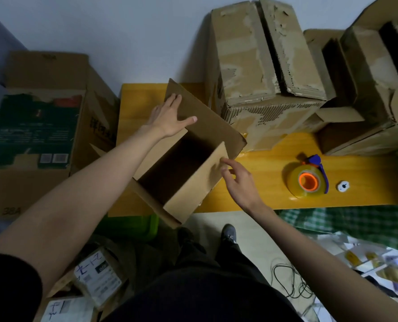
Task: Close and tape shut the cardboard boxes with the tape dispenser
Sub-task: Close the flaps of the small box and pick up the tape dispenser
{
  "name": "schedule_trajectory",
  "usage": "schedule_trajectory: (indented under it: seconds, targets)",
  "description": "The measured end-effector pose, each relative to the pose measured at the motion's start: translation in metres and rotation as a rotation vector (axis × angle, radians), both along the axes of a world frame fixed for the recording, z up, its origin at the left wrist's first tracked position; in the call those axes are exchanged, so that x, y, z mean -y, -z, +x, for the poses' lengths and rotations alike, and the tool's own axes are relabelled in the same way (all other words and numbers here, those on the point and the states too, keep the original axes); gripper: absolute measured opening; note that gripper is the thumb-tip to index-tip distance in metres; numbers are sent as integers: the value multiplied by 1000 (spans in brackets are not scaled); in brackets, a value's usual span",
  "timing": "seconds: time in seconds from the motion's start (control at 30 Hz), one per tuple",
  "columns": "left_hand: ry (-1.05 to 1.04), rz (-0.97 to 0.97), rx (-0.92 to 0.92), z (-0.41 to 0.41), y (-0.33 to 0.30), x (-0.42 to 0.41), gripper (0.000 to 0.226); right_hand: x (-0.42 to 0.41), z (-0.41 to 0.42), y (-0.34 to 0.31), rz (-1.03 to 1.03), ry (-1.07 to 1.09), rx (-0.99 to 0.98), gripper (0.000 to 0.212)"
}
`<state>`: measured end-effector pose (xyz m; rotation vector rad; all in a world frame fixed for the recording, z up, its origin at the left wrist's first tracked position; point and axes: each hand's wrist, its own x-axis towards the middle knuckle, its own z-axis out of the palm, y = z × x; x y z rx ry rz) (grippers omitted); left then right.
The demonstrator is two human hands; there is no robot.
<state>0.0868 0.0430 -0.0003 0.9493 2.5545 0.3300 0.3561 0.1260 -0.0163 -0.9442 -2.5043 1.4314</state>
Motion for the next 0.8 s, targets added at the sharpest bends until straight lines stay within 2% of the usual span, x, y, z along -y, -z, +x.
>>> schedule_trajectory:
  seconds: [0.23,0.33,0.43,0.57,0.63,0.7,0.8]
  targets:
    - [56,58,31,1,10,34,89,-11,-17,30,204,-350,290,53]
    - [-30,167,102,3,11,44,83,-12,-19,37,317,-416,369,52]
    - [-180,308,250,-2,10,50,79,-12,-13,38,245,-276,210,37]
    - [-365,433,424,-3,11,50,59,-19,2,37,125,158,35,8]
    - [-411,442,426,-2,13,48,60,-27,1,37,137,212,-9,28]
    - [-432,430,437,1,13,50,64,-35,-5,37,206,47,-8,41]
    - [-447,360,411,8,10,56,71,-38,-14,40,271,-243,92,50]
